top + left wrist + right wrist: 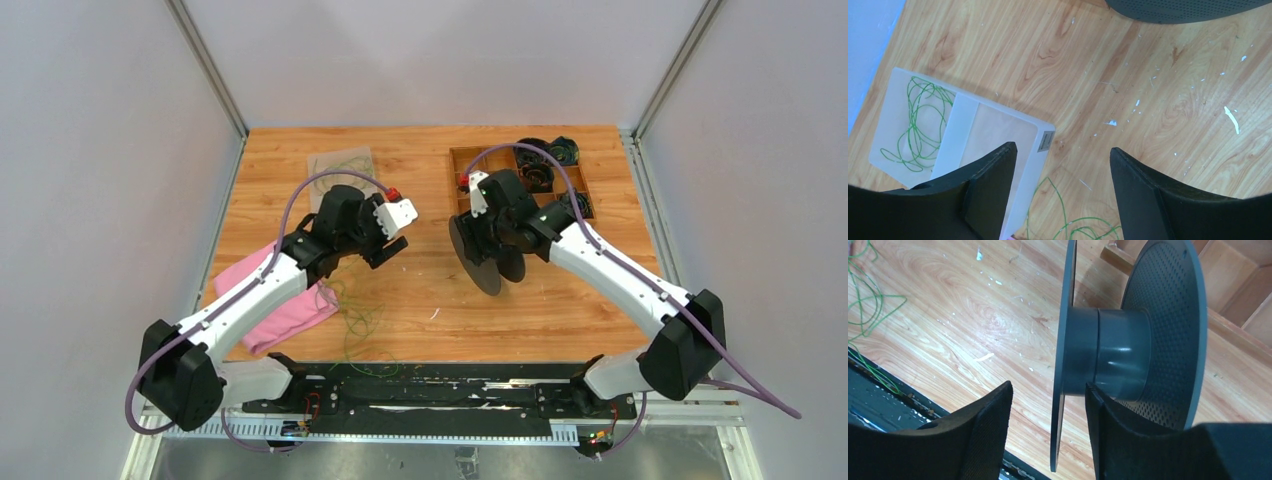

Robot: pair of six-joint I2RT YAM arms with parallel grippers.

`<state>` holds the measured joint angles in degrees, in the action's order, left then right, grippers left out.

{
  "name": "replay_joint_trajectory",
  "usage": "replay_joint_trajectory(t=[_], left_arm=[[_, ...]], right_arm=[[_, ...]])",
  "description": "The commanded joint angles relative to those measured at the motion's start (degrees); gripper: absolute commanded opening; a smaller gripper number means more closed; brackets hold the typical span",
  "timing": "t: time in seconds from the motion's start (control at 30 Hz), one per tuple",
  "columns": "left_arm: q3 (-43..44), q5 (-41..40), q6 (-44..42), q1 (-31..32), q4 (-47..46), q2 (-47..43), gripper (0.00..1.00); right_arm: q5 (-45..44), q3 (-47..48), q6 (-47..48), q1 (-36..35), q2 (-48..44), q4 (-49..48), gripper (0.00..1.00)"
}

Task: Wrap the cables
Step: Pick up the cable reel from the center of the board.

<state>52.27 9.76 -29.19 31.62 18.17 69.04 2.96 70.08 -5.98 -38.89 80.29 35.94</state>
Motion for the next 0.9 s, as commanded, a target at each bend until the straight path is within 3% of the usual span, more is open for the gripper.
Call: replay_joint_trajectory(t=[0.0,0.23,0.33,0.6,0.87], left_arm=[[-1.3,-0.9,-0.9,-0.3,-0.3,-2.3,0.73],[-1.2,-0.6,-1.7,-1.0,2.3,-3.7,0.74],[0.3,1.4,-3.6,-1.6,7.6,-4.8,0.74],[5.6,4.6,-16.8,-1.9,34.8,-4.4,0.74],[-0.1,7.9,-22.2,0.3,39.0,-6.8,0.73]], right_arm=[[-0.6,3.9,1.0,-0.9,-0.5,1.9,0.6],[-1.0,6.6,4.3,-0.9,-2.0,4.5,0.77],[-1.4,6.8,6.8,-0.9,-4.3,4.9,0.78],[0.2,2.9,17.8,-0.6,-13.9,1.0,0.79],[5.0,-1.6,23.1,0.4,-19.5,-1.9,0.79]])
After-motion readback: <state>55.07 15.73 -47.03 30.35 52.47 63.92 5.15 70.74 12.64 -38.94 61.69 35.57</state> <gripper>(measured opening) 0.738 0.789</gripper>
